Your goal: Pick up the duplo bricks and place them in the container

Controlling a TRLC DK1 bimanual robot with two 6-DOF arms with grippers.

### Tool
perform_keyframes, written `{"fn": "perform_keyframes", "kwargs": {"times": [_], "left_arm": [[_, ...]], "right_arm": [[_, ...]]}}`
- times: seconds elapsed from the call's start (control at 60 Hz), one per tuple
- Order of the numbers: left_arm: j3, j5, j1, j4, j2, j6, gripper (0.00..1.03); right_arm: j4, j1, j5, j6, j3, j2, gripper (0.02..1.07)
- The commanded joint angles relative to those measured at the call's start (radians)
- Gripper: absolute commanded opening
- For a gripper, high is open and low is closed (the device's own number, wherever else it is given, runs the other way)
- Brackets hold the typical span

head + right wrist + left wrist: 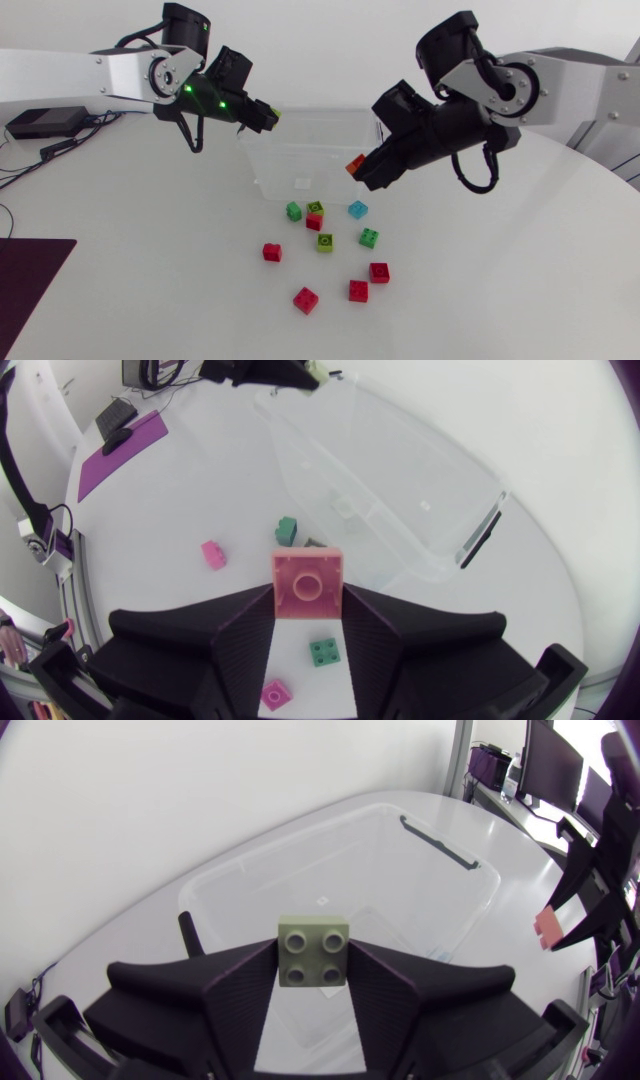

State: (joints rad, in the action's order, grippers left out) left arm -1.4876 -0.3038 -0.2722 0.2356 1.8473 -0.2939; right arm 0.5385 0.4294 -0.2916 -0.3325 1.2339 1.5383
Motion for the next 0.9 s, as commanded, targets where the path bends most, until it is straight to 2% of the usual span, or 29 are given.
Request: {"fn": "perform_keyframes", "kwargs": {"times": [0.0, 0.017, 0.05, 0.117, 0.283, 0.433, 0.467, 0.6, 0.7, 0.8, 0.883], "left_arm": [[-0.010, 0.020, -0.016, -0.012, 0.021, 0.018, 0.78], [-0.002, 0.022, -0.016, -0.015, 0.012, 0.018, 0.84], [0.010, 0.022, -0.016, -0.018, -0.002, 0.018, 0.89], [0.047, 0.022, -0.010, -0.019, -0.046, 0.016, 0.92], [0.156, 0.020, 0.011, -0.019, -0.180, 0.006, 0.95], [0.280, -0.011, 0.010, 0.033, -0.304, -0.044, 0.96], [0.320, -0.021, 0.001, 0.074, -0.333, -0.090, 0.97], [0.434, -0.055, -0.016, 0.117, -0.376, -0.191, 0.97], [0.526, -0.061, -0.027, 0.120, -0.381, -0.294, 0.97], [0.590, -0.070, -0.030, 0.114, -0.355, -0.395, 0.97], [0.621, -0.081, -0.032, 0.087, -0.309, -0.479, 0.97]], "right_arm": [[-0.022, -0.009, -0.006, 0.033, 0.064, 0.049, 0.37], [-0.028, -0.012, -0.006, 0.035, 0.079, 0.057, 0.37], [-0.031, -0.015, -0.006, 0.038, 0.101, 0.071, 0.37], [-0.032, -0.024, -0.004, 0.038, 0.154, 0.112, 0.37], [-0.032, -0.044, -0.004, 0.038, 0.248, 0.201, 0.37], [-0.061, -0.055, 0.006, 0.041, 0.302, 0.273, 0.37], [-0.063, -0.058, 0.006, 0.044, 0.320, 0.293, 0.37], [-0.072, -0.057, 0.029, 0.044, 0.369, 0.344, 0.38], [-0.084, -0.052, 0.068, 0.041, 0.394, 0.385, 0.53], [-0.084, -0.055, 0.085, 0.036, 0.418, 0.421, 0.85], [-0.084, -0.060, 0.086, 0.033, 0.424, 0.428, 0.96]]}}
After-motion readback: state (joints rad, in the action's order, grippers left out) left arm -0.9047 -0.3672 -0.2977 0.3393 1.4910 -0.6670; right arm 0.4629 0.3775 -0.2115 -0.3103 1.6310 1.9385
